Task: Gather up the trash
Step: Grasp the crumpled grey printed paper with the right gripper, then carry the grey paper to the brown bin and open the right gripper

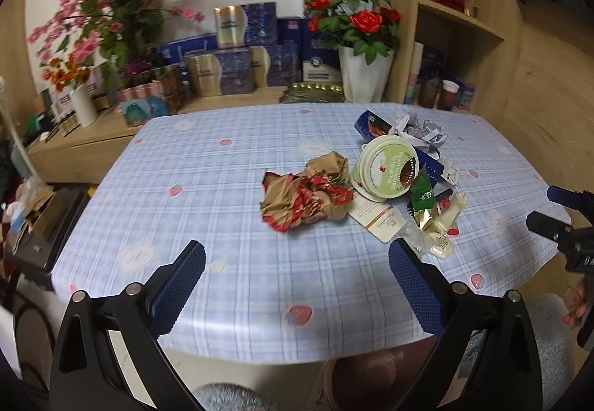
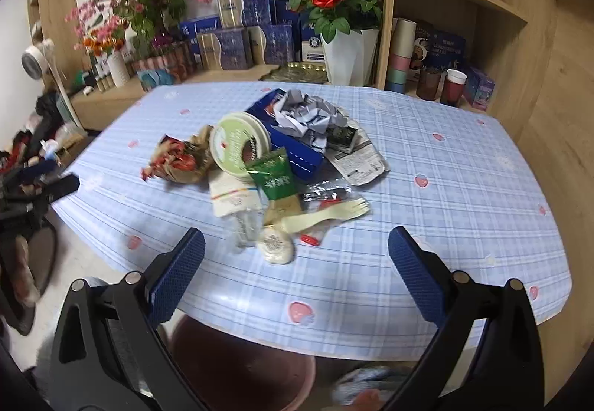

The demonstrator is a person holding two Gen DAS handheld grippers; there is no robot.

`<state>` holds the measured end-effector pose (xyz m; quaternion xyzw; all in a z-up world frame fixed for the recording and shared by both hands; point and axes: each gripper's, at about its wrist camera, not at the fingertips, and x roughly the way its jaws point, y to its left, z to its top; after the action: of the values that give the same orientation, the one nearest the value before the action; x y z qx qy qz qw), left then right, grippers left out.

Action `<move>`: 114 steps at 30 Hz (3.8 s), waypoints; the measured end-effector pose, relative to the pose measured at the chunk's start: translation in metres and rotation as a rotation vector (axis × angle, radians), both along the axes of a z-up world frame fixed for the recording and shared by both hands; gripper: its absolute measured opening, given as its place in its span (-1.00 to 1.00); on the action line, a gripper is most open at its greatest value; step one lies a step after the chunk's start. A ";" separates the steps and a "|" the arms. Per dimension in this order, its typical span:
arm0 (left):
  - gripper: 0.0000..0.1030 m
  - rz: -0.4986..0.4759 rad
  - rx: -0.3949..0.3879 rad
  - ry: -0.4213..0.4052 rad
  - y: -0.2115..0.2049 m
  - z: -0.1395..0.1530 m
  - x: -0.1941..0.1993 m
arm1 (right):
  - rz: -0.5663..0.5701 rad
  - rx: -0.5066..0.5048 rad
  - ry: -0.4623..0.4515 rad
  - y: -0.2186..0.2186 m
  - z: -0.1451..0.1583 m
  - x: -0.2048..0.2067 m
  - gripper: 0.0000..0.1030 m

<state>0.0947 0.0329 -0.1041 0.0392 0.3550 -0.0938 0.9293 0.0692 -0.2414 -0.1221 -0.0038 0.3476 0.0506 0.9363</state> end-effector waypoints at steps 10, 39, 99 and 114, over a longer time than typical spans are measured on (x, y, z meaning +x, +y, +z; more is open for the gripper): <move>0.70 -0.042 0.060 0.067 -0.030 -0.033 0.088 | -0.063 0.007 -0.002 -0.027 -0.010 0.036 0.89; -0.36 -0.013 -0.086 0.146 0.012 -0.070 0.129 | 0.061 0.003 0.093 0.012 -0.031 0.247 0.89; 0.28 -0.091 -0.206 0.063 -0.011 -0.033 -0.049 | 0.208 0.177 0.148 0.048 -0.073 -0.044 0.25; 0.77 -0.064 -0.138 0.122 -0.024 -0.066 -0.066 | 0.208 0.188 0.405 0.073 -0.143 -0.062 0.82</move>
<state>0.0283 0.0084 -0.1703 -0.0193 0.4024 -0.1498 0.9029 0.0072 -0.1688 -0.2649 0.0578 0.5197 0.1785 0.8335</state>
